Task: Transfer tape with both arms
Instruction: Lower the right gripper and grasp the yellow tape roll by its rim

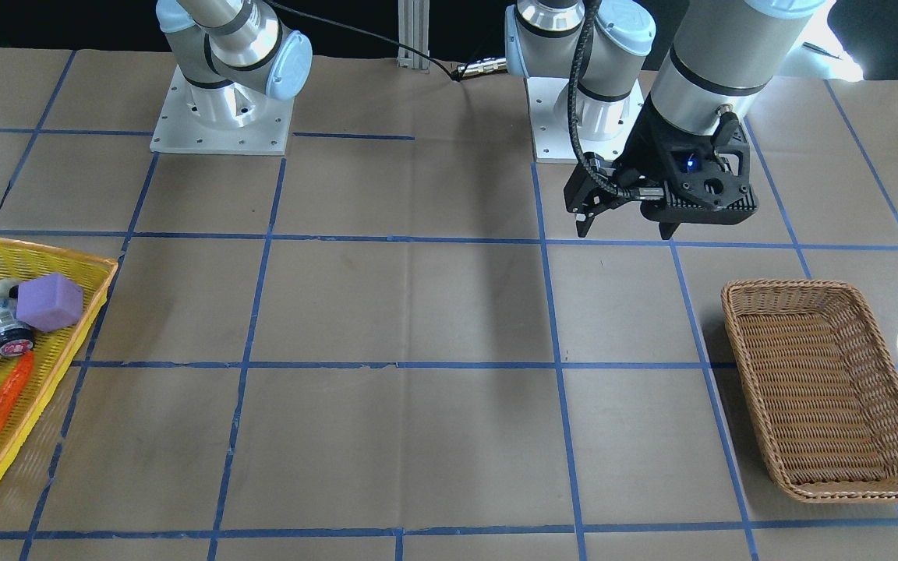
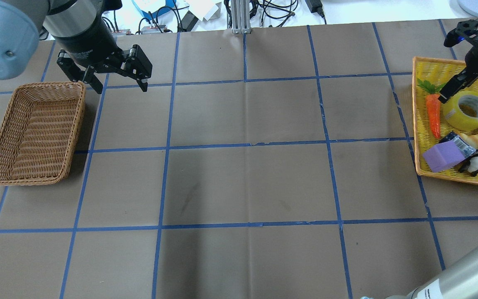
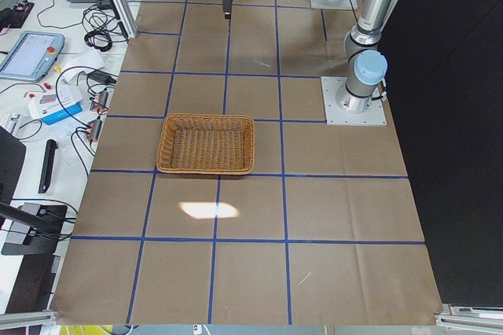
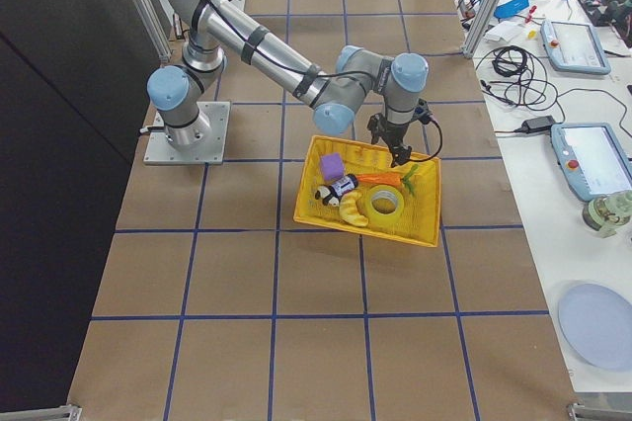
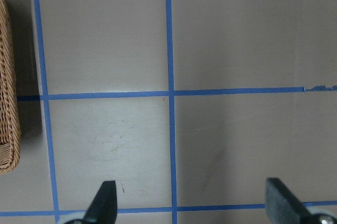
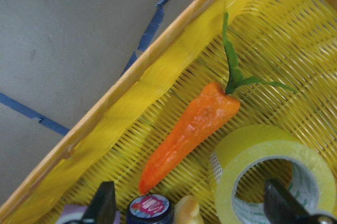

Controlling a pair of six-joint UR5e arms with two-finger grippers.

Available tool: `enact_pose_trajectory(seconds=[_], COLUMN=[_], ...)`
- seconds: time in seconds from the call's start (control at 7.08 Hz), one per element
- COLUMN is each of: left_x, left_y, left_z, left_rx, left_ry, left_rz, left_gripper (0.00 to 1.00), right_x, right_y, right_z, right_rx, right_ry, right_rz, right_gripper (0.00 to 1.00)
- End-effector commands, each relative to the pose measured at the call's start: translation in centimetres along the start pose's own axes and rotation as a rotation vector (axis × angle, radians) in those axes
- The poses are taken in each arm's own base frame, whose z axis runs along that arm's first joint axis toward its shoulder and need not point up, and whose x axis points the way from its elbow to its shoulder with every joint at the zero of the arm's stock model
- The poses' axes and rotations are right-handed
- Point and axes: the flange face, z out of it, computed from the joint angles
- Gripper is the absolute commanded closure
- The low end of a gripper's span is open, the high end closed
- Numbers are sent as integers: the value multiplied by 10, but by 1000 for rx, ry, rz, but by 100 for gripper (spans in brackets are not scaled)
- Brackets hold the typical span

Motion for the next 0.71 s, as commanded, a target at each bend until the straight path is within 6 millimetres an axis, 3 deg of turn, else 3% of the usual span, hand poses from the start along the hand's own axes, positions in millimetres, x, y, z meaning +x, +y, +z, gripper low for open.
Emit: enact_pose_trajectory(seconds=[0.0, 0.28, 0.56], left_x=[0, 0, 0], left_y=[0, 0, 1], left_z=[3, 1, -1], left_rx=[-3, 0, 3], left_ry=[0, 0, 0], left_rz=[1, 1, 1], left_gripper=[0, 0, 0], right_x=[27, 39, 50], right_y=[13, 28, 41], right_z=[36, 42, 60], right_rx=[-3, -20, -35], right_ry=[0, -2, -28], right_rz=[-17, -2, 18], right_gripper=[1, 18, 27])
